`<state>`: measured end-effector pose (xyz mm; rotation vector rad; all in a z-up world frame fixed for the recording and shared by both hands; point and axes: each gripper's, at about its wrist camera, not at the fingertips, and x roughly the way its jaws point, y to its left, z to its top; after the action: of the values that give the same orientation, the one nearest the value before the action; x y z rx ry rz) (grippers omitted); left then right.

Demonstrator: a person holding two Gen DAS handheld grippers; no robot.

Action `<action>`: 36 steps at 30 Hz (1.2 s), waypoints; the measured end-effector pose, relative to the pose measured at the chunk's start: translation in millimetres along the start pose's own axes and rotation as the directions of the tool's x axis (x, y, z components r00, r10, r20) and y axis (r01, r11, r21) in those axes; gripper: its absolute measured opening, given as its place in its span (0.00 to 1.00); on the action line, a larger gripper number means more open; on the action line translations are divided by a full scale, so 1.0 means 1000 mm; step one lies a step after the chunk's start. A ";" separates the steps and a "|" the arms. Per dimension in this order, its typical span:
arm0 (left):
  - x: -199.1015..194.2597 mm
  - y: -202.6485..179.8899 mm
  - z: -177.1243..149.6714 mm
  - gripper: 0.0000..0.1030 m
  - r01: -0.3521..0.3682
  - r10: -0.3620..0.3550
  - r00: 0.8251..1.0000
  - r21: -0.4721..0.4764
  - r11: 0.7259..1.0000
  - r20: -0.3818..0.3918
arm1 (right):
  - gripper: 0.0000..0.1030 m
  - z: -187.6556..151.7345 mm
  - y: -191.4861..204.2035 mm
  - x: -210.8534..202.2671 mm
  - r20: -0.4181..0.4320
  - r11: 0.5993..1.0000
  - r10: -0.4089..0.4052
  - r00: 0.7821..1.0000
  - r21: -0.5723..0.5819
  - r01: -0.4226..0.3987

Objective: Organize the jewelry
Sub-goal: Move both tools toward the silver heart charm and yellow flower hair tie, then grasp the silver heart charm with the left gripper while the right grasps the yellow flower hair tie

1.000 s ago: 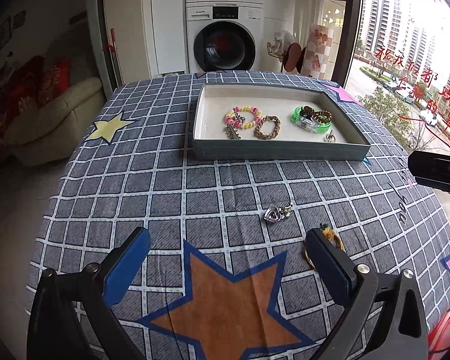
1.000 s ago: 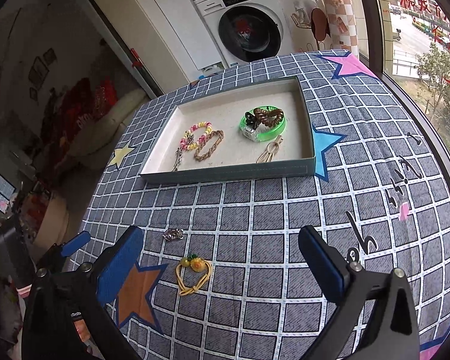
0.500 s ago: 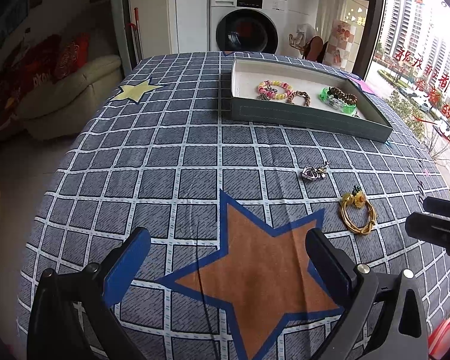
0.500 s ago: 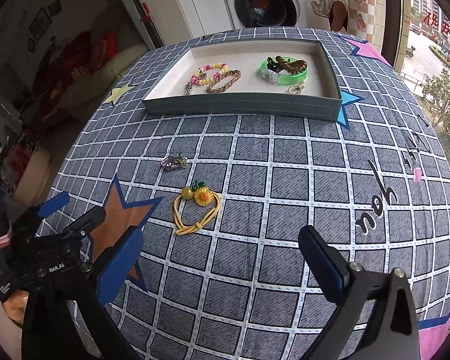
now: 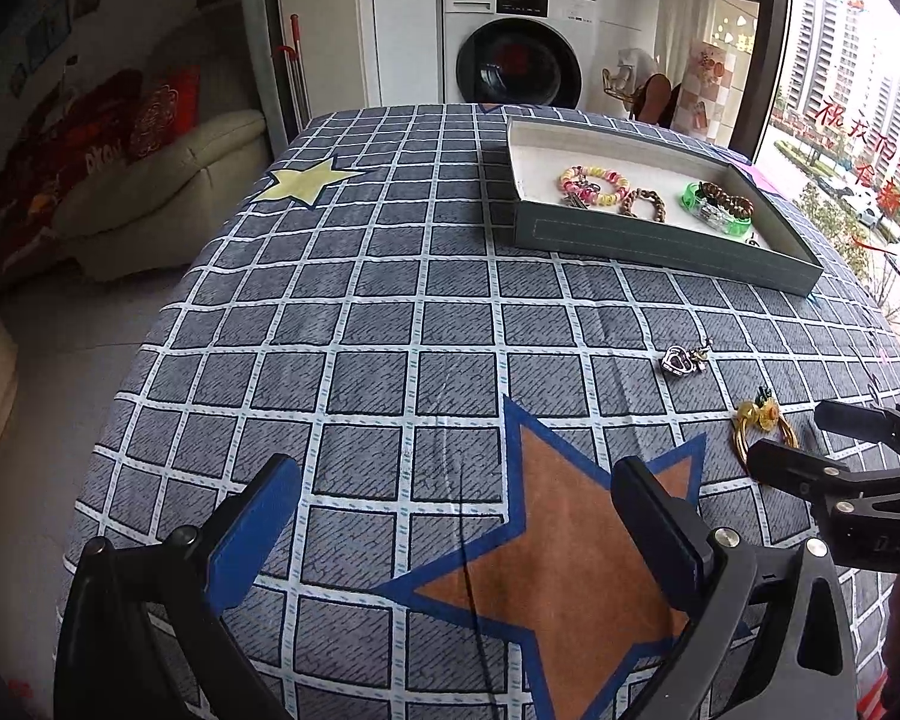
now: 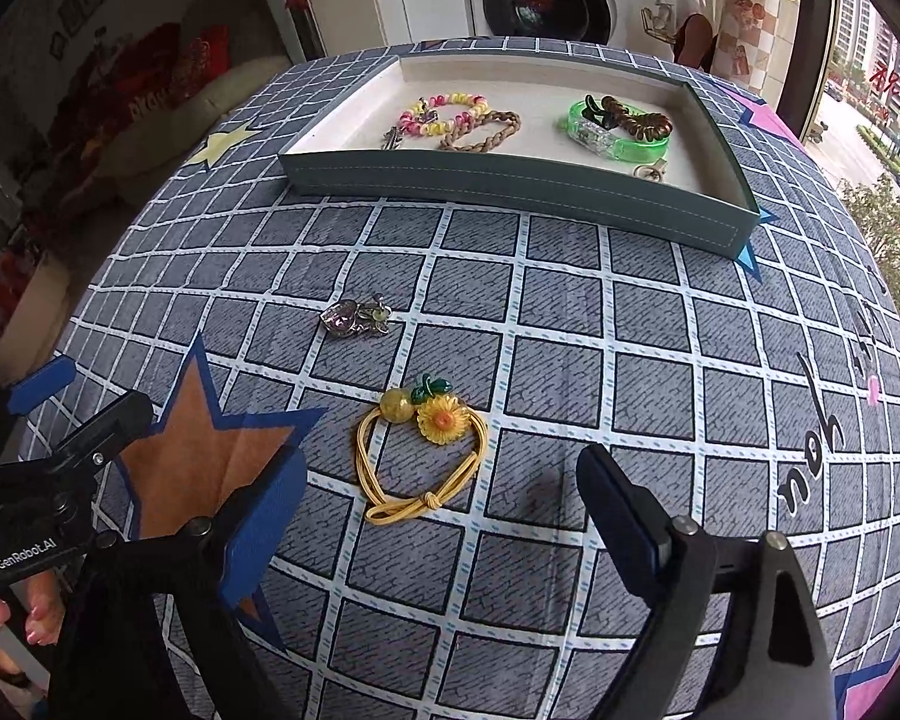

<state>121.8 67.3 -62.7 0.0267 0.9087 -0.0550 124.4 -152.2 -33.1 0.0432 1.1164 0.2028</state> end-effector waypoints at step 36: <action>0.051 -0.108 0.042 0.39 0.221 -0.201 0.975 0.305 0.926 -0.097 | 0.05 -0.006 -0.035 -0.006 0.041 0.999 -0.027 0.999 -0.025 0.028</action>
<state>179.9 -44.4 -77.1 0.2288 0.9574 -0.4029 121.4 -188.1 -34.9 0.0091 1.0729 0.1907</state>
